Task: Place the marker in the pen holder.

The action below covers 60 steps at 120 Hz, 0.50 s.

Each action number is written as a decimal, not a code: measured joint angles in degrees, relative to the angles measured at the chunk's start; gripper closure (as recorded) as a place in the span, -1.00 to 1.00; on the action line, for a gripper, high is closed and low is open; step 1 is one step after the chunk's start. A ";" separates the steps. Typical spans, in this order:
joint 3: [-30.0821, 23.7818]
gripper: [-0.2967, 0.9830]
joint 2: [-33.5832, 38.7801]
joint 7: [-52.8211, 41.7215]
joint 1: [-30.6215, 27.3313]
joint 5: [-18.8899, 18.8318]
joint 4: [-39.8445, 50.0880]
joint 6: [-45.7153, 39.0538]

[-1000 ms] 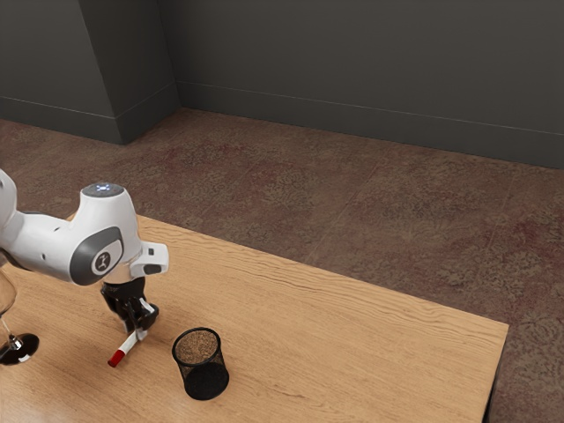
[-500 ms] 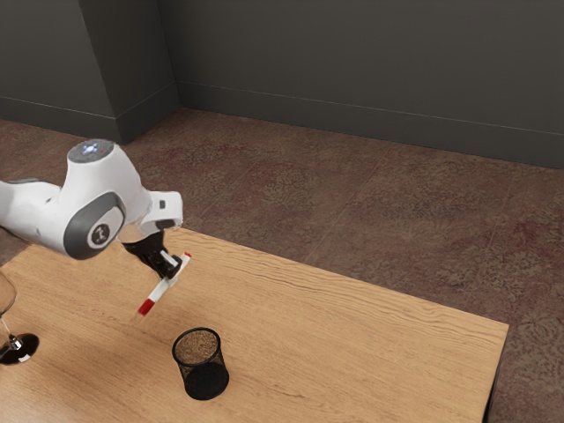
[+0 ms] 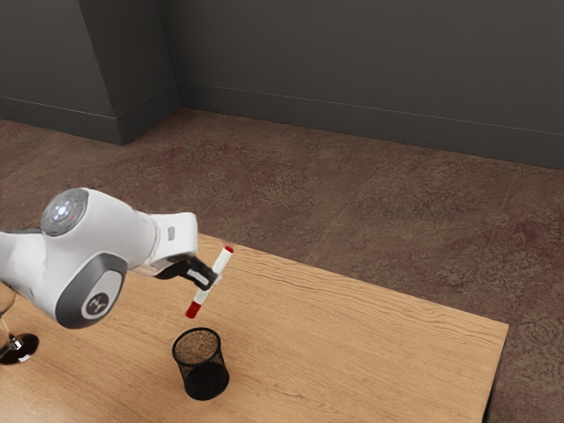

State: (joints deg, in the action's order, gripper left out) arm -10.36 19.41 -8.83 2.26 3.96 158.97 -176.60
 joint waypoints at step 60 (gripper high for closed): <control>-8.56 0.62 4.20 -1.23 -0.01 8.74 6.84 -7.57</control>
State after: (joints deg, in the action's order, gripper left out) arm -18.91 23.61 -10.06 2.25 12.70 165.80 -184.17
